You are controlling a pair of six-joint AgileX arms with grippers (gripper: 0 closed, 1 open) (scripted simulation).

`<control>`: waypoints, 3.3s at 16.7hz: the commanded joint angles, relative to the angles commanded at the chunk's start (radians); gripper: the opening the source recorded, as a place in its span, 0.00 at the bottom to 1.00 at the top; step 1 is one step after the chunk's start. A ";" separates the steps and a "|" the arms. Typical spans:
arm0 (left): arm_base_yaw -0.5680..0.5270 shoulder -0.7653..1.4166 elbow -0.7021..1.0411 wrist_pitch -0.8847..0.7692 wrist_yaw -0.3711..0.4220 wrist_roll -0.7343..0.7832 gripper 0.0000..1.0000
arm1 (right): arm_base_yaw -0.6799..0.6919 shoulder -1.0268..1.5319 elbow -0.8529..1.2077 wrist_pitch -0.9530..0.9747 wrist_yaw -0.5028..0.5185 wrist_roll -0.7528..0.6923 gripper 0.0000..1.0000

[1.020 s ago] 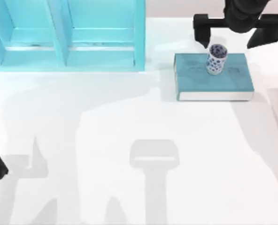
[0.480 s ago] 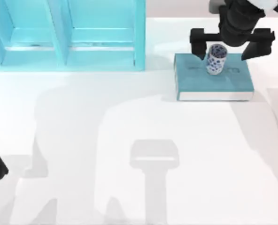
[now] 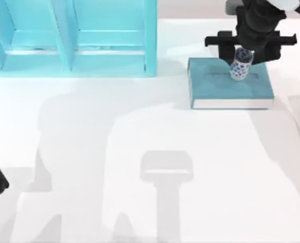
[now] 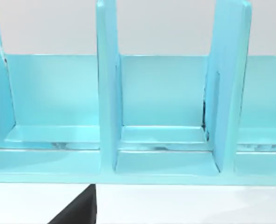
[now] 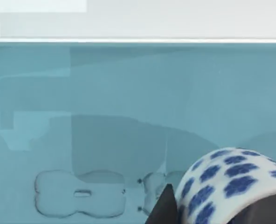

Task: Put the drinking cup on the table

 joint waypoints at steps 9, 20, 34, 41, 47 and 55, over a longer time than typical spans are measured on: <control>0.000 0.000 0.000 0.000 0.000 0.000 1.00 | 0.000 0.000 0.000 0.000 0.000 0.000 0.00; 0.000 0.000 0.000 0.000 0.000 0.000 1.00 | 0.002 0.026 0.189 -0.159 0.000 0.003 0.00; 0.000 0.000 0.000 0.000 0.000 0.000 1.00 | 0.123 -0.142 0.018 -0.156 0.028 0.091 0.00; 0.000 0.000 0.000 0.000 0.000 0.000 1.00 | 0.309 -0.431 -0.446 -0.053 0.083 0.284 0.00; 0.000 0.000 0.000 0.000 0.000 0.000 1.00 | 0.345 -0.491 -0.510 -0.029 0.094 0.324 0.00; 0.000 0.000 0.000 0.000 0.000 0.000 1.00 | 0.330 -0.440 -0.612 0.142 0.091 0.314 0.00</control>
